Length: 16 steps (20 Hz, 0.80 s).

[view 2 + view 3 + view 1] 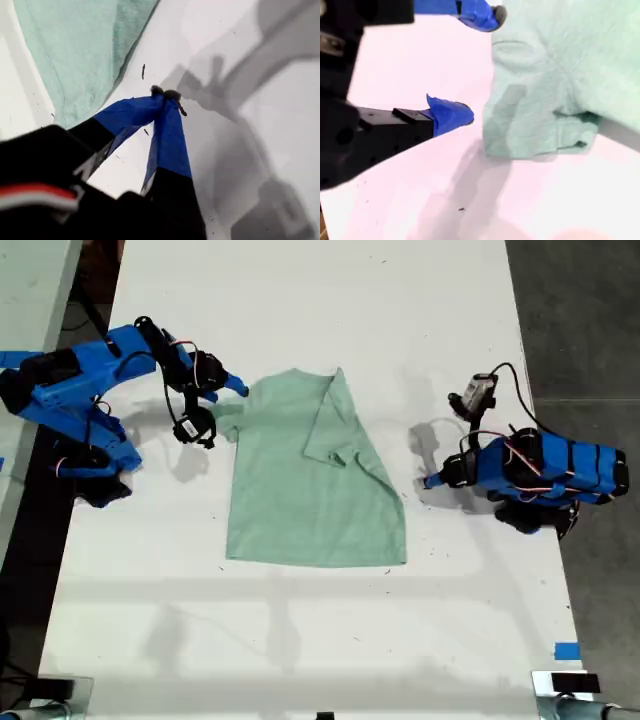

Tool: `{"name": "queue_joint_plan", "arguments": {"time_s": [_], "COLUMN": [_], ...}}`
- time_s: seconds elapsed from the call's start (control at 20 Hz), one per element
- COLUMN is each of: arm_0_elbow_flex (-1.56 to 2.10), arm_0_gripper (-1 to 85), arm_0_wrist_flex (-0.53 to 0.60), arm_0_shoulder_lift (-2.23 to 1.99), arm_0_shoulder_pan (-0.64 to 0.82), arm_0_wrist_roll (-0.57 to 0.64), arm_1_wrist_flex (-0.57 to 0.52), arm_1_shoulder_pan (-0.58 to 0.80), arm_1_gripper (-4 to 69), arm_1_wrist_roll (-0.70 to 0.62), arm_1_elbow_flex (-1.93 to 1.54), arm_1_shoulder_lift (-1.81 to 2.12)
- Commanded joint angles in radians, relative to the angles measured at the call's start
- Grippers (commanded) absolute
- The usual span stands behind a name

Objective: Fold t shirt

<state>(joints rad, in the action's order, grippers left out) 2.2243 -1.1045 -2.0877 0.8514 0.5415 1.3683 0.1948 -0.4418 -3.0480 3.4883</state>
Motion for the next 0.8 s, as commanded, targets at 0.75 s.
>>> {"name": "queue_joint_plan", "arguments": {"time_s": [0.75], "arm_0_elbow_flex": [0.127], "arm_0_gripper": [-0.3], "arm_0_wrist_flex": [0.084], "arm_0_shoulder_lift": [0.084], "arm_0_shoulder_pan": [0.043], "arm_0_wrist_roll": [-0.081], "arm_1_wrist_flex": [0.006], "arm_1_shoulder_pan": [-0.003], "arm_1_gripper": [-1.5], "arm_1_wrist_roll": [-0.002], "arm_1_elbow_flex": [-0.041], "arm_1_shoulder_lift": [0.014]}}
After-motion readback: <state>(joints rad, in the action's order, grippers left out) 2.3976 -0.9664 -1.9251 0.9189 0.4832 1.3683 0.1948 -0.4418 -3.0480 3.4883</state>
